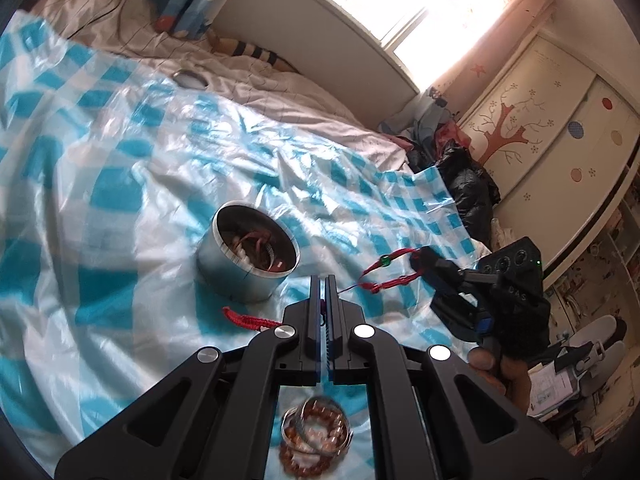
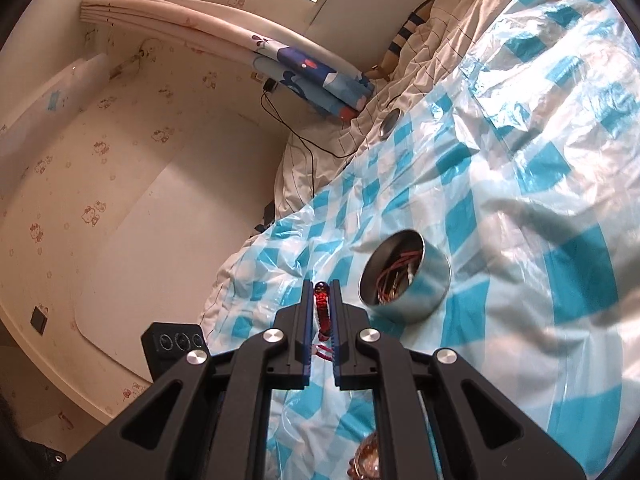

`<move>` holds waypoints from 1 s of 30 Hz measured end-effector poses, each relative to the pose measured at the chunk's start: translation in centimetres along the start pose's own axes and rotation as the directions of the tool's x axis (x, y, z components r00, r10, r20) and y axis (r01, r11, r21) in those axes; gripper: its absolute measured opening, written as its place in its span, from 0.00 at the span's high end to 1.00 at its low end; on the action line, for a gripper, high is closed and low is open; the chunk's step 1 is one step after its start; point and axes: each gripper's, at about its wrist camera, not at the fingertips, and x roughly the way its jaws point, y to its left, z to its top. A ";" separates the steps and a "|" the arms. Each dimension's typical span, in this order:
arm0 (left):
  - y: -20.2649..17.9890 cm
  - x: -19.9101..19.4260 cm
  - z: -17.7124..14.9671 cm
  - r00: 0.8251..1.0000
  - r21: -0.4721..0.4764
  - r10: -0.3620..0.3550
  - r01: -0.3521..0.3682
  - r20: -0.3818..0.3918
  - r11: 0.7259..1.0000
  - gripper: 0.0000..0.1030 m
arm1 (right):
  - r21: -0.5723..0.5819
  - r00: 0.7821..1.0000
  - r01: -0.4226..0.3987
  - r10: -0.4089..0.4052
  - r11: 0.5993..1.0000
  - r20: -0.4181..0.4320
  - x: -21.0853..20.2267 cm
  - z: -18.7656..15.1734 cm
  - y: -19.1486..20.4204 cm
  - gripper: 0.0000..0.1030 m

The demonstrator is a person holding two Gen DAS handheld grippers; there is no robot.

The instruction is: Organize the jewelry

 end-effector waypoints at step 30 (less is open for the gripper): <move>3.4 7.0 4.9 0.949 0.049 0.288 -0.284 -0.127 0.958 0.56 | -0.244 0.920 0.345 -0.379 0.906 -0.105 12.8 2.4 -0.6 0.67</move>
